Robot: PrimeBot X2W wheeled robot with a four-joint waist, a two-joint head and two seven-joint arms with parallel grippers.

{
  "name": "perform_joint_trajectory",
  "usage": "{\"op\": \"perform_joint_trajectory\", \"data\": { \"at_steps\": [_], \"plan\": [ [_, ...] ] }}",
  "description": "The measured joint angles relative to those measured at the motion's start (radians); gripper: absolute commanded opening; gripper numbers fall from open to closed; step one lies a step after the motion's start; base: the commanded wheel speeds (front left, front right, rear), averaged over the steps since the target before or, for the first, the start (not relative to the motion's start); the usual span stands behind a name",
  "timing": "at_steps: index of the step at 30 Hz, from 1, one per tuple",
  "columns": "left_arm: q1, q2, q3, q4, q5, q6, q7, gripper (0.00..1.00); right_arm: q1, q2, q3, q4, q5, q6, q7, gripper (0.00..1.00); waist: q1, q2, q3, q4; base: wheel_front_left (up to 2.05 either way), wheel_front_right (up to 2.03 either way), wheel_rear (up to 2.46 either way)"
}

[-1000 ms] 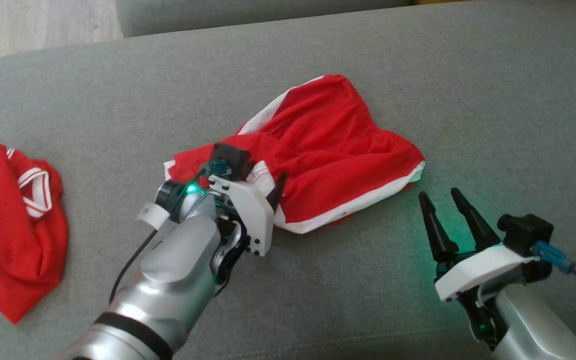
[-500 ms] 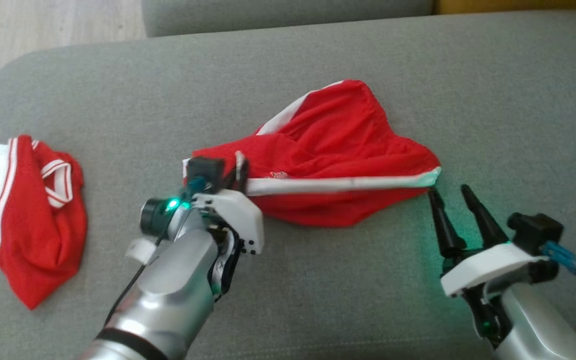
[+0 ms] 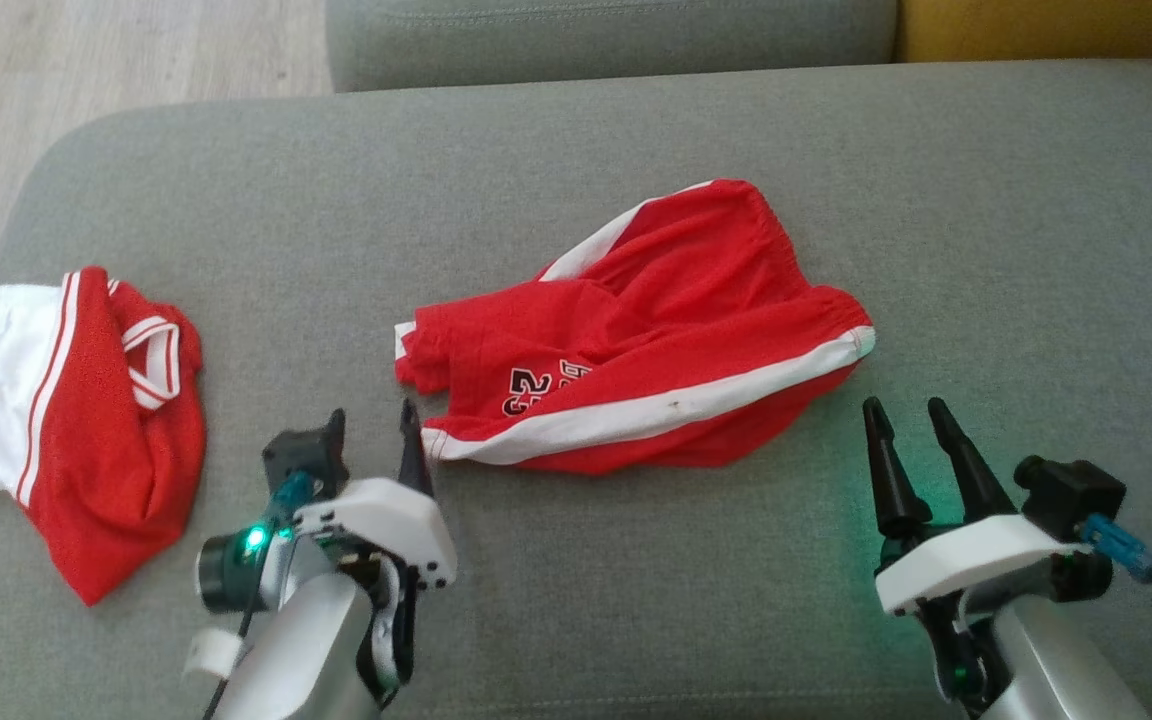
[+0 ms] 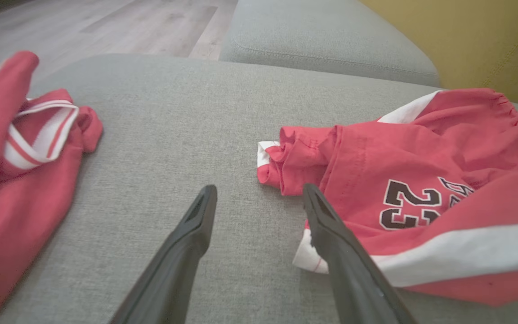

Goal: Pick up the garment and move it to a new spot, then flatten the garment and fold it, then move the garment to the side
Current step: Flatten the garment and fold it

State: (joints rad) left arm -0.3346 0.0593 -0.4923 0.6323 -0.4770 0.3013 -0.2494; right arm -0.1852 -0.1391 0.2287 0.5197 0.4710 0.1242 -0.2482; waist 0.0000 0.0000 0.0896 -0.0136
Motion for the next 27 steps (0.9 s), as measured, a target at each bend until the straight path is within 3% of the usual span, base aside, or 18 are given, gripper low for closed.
{"op": "perform_joint_trajectory", "data": {
  "at_steps": [6, 14, 27],
  "plan": [
    [0.075, 0.002, 0.066, -0.076, 0.117, 0.002, 0.000, 1.00, 0.011, 0.016, -0.068, -0.024, -0.063, 0.000, 0.000, 1.00, 0.0000, 0.0000, -0.020, -0.004, 0.00, 0.00, 0.00],
    [0.234, 0.002, 0.116, -0.187, 0.246, -0.052, 0.000, 1.00, 0.071, 0.069, -0.174, -0.068, -0.190, 0.000, 0.000, 1.00, 0.0000, 0.0000, -0.064, 0.004, 0.00, 0.00, 0.00],
    [0.329, -0.003, 0.152, -0.223, 0.326, -0.095, 0.000, 1.00, 0.115, 0.089, -0.201, -0.070, -0.247, 0.000, 0.000, 1.00, 0.0000, 0.0000, -0.096, 0.005, 0.00, 0.00, 0.00]
  ]
}}
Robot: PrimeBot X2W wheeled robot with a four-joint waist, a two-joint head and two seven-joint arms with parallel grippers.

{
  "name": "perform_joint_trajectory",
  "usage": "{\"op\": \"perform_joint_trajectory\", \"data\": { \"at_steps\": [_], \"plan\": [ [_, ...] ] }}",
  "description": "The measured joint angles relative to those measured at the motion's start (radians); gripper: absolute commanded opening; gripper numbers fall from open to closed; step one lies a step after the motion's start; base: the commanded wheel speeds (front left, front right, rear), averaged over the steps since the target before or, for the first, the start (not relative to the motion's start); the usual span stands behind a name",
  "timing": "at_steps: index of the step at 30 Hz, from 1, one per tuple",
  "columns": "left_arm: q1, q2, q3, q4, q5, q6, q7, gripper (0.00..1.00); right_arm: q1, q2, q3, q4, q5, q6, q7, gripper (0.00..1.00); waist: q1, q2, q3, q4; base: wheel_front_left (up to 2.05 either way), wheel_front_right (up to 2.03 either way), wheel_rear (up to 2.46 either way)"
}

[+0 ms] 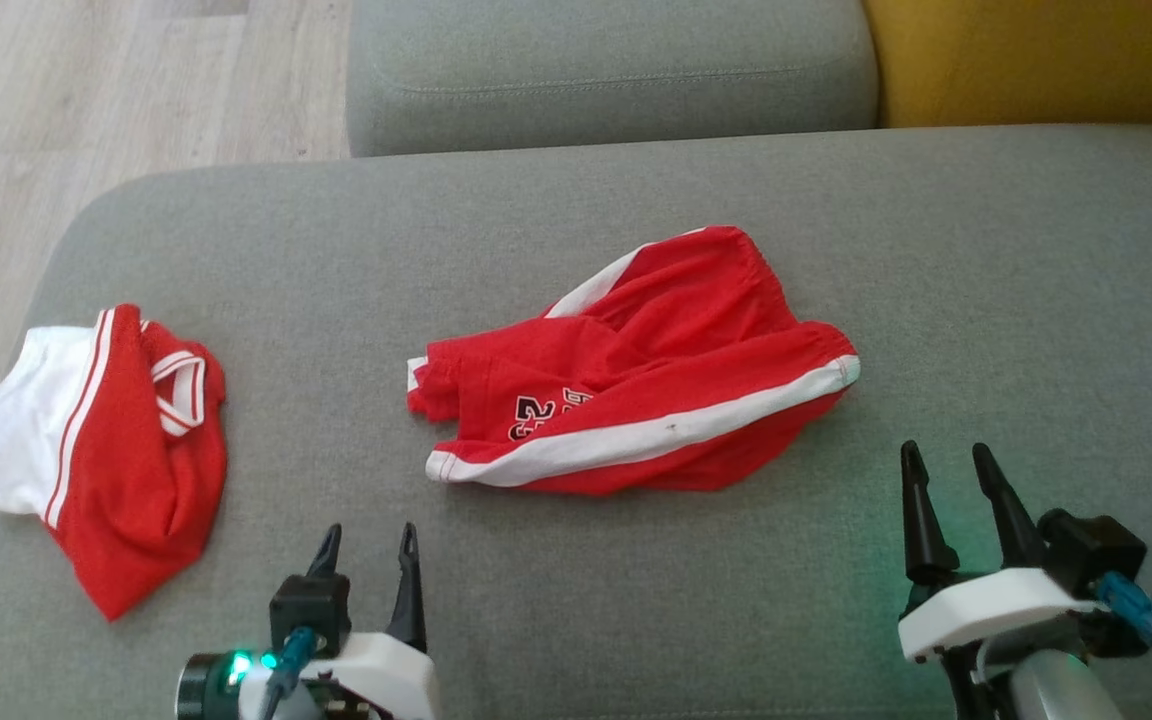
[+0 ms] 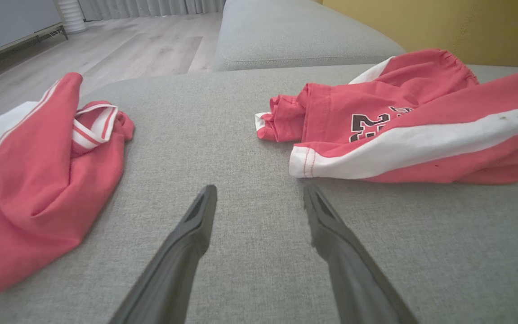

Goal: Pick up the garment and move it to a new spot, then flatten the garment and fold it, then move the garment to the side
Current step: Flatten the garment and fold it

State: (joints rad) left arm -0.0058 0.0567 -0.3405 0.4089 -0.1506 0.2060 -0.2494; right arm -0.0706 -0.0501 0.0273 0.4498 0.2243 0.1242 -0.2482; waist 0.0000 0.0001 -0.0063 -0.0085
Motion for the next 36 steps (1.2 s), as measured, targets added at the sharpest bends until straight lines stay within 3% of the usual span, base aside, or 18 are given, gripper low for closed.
{"op": "perform_joint_trajectory", "data": {
  "at_steps": [6, 10, 22, 28, 36],
  "plan": [
    [-0.002, -0.003, -0.001, -0.013, -0.007, -0.042, 0.000, 1.00, -0.002, 0.001, 0.010, 0.011, 0.000, 0.000, 0.000, 1.00, 0.0000, 0.0000, 0.028, 0.006, 0.00, 0.00, 0.00],
    [-0.060, -0.004, -0.016, -0.031, -0.091, -0.116, 0.000, 1.00, -0.032, 0.001, 0.025, 0.013, 0.005, 0.000, 0.000, 1.00, 0.0000, 0.0000, 0.077, 0.011, 0.00, 0.00, 0.00],
    [-0.139, -0.008, -0.004, 0.012, -0.260, -0.236, 0.000, 1.00, -0.084, 0.001, 0.051, 0.017, 0.016, 0.000, 0.000, 1.00, 0.0000, 0.0000, 0.159, -0.012, 0.00, 0.00, 0.00],
    [-0.169, -0.008, 0.001, 0.038, -0.314, -0.264, 0.000, 1.00, -0.085, 0.001, 0.052, 0.018, 0.022, 0.000, 0.000, 1.00, 0.0000, 0.0000, 0.173, -0.028, 0.00, 0.00, 0.00],
    [-0.176, -0.009, 0.000, 0.071, -0.338, -0.269, 0.000, 1.00, -0.086, 0.001, 0.053, 0.018, 0.026, 0.000, 0.000, 1.00, 0.0000, 0.0000, 0.183, -0.039, 0.00, 0.00, 0.00]
  ]
}}
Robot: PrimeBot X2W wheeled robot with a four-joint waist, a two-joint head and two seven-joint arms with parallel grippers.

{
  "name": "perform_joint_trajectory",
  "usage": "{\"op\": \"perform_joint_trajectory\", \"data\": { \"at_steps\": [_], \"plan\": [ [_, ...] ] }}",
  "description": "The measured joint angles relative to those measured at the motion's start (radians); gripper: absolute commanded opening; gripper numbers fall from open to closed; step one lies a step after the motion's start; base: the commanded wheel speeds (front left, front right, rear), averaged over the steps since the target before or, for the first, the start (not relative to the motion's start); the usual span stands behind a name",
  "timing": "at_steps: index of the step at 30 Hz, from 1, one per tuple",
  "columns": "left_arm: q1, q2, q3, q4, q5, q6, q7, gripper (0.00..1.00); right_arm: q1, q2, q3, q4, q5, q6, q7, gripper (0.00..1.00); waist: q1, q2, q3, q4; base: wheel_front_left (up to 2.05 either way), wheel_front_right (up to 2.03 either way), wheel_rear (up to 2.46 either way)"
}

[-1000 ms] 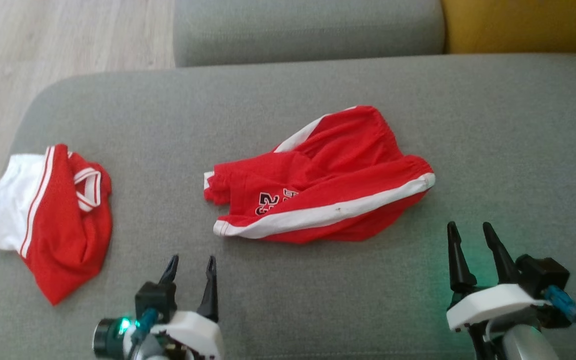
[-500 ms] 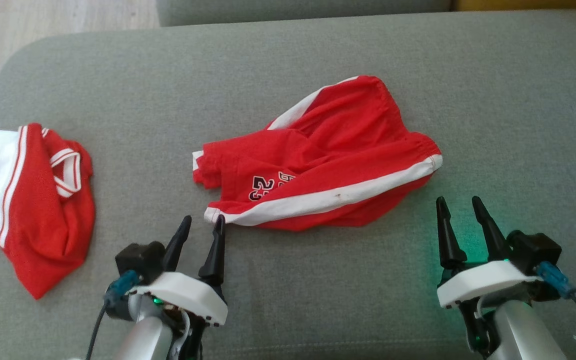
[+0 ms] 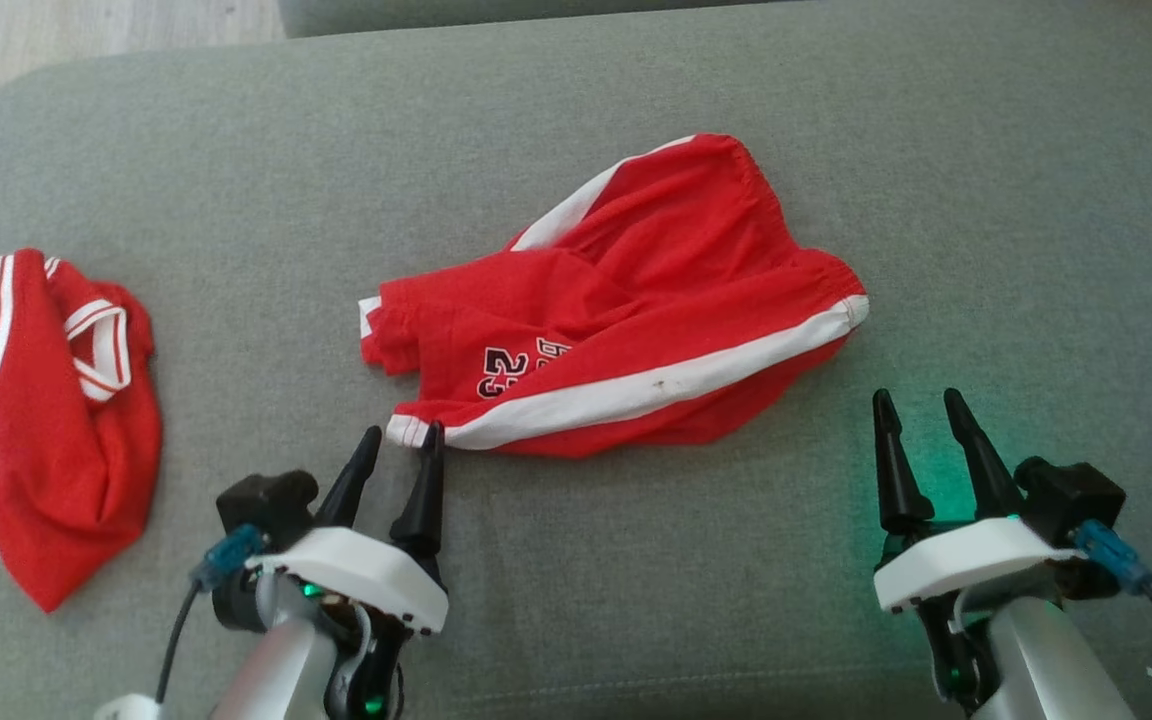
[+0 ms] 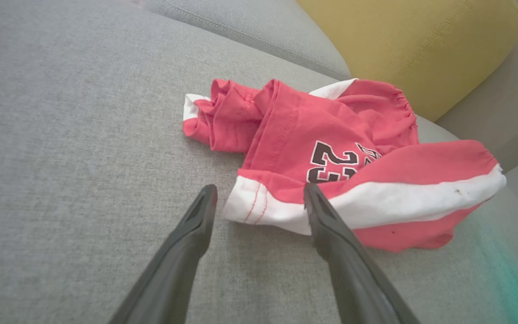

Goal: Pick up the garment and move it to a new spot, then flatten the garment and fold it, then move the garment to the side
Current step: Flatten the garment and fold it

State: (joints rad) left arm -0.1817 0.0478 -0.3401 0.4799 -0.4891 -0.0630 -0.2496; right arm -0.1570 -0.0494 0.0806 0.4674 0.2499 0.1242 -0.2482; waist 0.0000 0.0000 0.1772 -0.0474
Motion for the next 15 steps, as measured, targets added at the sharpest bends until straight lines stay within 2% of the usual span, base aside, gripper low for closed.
{"op": "perform_joint_trajectory", "data": {
  "at_steps": [10, 11, 13, 14, 15],
  "plan": [
    [-0.027, 0.000, -0.001, 0.044, -0.021, 0.000, 0.000, 0.99, -0.022, 0.000, 0.000, -0.001, 0.005, 0.000, 0.000, 1.00, 0.0000, 0.0000, 0.013, -0.010, 0.00, 0.00, 0.00],
    [-0.029, 0.000, -0.001, 0.047, -0.023, 0.000, 0.000, 0.58, -0.022, 0.000, 0.000, -0.001, 0.005, 0.000, 0.000, 1.00, 0.0000, 0.0000, 0.015, -0.011, 0.00, 0.00, 0.00],
    [-0.030, 0.000, -0.001, 0.048, -0.023, 0.002, 0.000, 0.24, -0.022, 0.000, 0.000, -0.002, 0.005, 0.000, 0.000, 1.00, 0.0000, 0.0000, 0.020, -0.013, 0.00, 0.00, 0.00],
    [-0.030, -0.001, -0.001, 0.048, -0.023, 0.002, 0.000, 0.00, -0.022, 0.000, 0.000, -0.002, 0.005, 0.000, 0.000, 1.00, 0.0001, 0.0000, 0.022, -0.013, 0.00, 0.00, 0.00],
    [-0.031, -0.001, -0.001, 0.048, -0.023, 0.002, 0.000, 0.00, -0.022, 0.000, 0.000, -0.004, 0.005, 0.000, 0.000, 1.00, 0.0000, 0.0000, 0.024, -0.014, 0.00, 0.00, 0.00]
  ]
}}
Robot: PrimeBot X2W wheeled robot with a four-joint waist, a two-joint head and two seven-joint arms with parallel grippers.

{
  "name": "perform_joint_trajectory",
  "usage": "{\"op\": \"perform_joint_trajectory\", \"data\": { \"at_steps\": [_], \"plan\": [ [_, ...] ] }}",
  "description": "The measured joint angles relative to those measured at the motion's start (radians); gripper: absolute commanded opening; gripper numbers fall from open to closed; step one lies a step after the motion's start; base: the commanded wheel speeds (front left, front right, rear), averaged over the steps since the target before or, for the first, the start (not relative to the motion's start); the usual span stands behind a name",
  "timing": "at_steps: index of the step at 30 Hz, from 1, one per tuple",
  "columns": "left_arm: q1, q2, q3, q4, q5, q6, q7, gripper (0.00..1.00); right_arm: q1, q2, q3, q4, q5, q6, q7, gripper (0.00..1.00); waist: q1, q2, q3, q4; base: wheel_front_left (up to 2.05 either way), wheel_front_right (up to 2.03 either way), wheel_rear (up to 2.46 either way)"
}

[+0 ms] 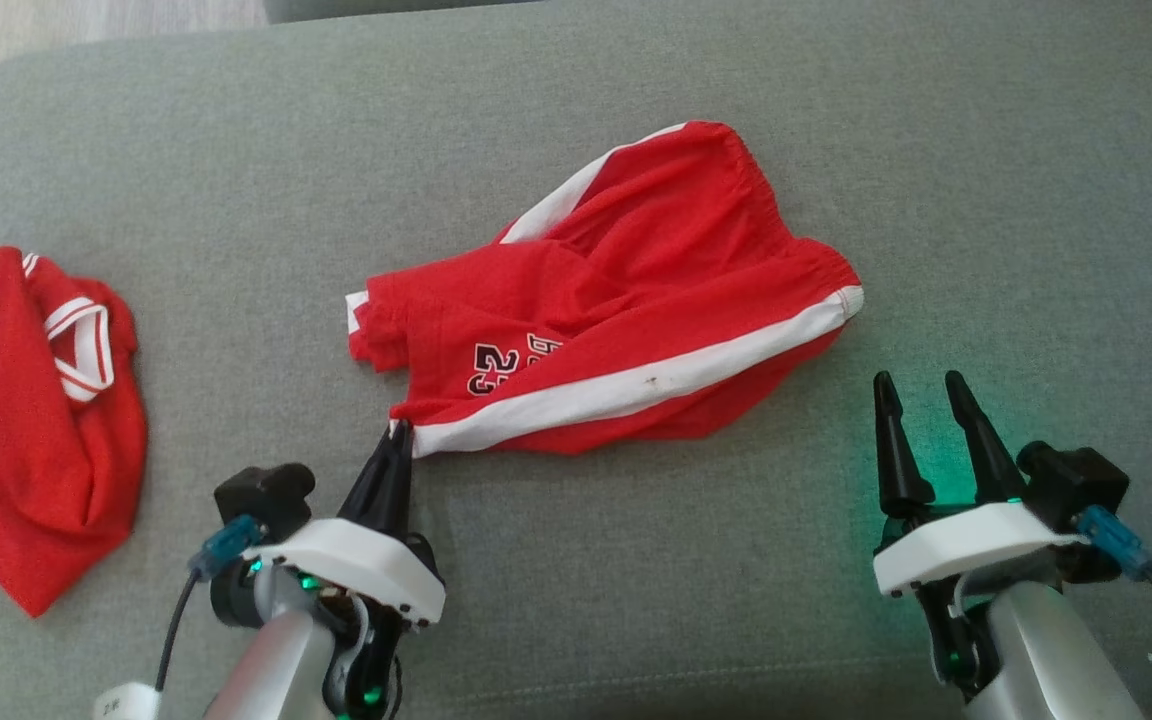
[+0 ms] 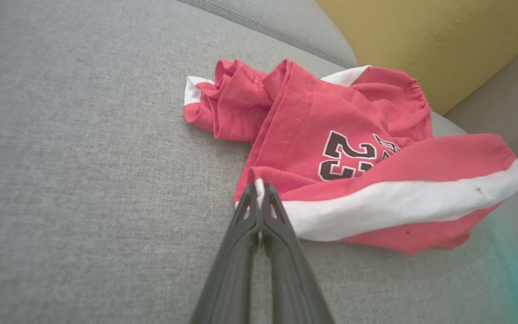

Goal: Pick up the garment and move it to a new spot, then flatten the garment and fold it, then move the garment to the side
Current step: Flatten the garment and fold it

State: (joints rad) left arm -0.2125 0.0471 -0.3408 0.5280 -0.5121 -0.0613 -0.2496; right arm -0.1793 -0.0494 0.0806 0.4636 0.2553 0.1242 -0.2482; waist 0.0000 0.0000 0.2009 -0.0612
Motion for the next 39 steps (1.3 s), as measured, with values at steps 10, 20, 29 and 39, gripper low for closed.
{"op": "perform_joint_trajectory", "data": {
  "at_steps": [10, 20, 29, 39],
  "plan": [
    [-0.006, 0.000, 0.000, -0.009, 0.008, 0.010, 0.000, 0.00, -0.071, -0.011, 0.000, 0.007, 0.051, 0.000, 0.000, 1.00, 0.0000, 0.0000, 0.012, 0.009, 0.00, 0.00, 0.00],
    [-0.006, -0.001, -0.005, -0.022, 0.009, 0.017, 0.000, 0.00, -0.162, -0.075, 0.131, 0.100, 0.168, 0.000, -0.002, 1.00, 0.0000, 0.0000, 0.030, 0.025, 0.00, 0.00, 0.00],
    [-0.012, -0.002, -0.007, -0.022, 0.011, 0.026, 0.000, 0.00, -0.235, -0.140, 0.272, 0.145, 0.257, 0.000, -0.002, 1.00, 0.0000, 0.0000, 0.047, 0.037, 0.00, 0.00, 0.00],
    [-0.020, -0.002, -0.007, -0.020, 0.027, 0.026, 0.000, 0.00, -0.308, -0.216, 0.429, 0.171, 0.344, 0.000, -0.002, 1.00, 0.0000, 0.0000, 0.061, 0.048, 0.00, 0.00, 0.00]
  ]
}}
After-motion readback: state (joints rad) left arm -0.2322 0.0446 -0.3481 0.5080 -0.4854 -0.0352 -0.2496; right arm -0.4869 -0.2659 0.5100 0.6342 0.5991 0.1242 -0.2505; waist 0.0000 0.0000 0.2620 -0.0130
